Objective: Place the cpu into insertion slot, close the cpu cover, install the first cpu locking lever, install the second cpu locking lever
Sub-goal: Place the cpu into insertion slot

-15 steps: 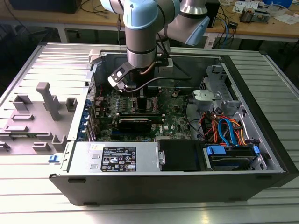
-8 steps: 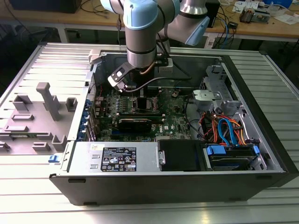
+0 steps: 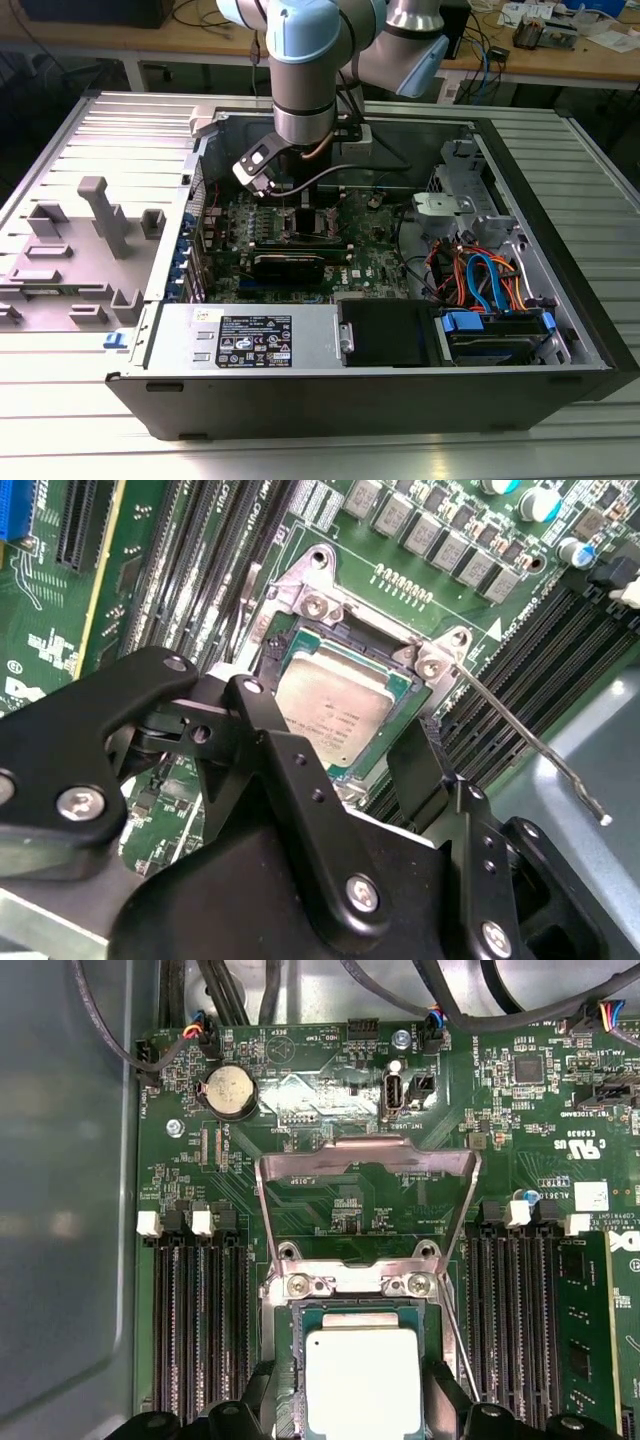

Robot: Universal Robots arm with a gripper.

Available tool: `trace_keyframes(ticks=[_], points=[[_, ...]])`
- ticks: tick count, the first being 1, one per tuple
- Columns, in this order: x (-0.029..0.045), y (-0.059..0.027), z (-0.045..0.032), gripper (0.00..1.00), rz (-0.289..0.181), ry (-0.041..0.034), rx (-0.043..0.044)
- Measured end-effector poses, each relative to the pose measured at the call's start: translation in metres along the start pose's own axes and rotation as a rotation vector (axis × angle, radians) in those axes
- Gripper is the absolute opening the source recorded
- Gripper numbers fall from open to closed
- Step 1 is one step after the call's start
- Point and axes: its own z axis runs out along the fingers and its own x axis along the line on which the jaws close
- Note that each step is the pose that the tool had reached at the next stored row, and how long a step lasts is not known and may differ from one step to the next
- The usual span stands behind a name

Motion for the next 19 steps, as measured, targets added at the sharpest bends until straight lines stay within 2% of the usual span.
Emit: trace_keyframes(ticks=[10, 19], points=[[0.0034, 0.0, 0.0003, 0.68, 0.0, 0.0024, 0.0002], [0.0017, 0.0007, 0.0006, 0.68, 0.005, -0.0021, 0.0001]])
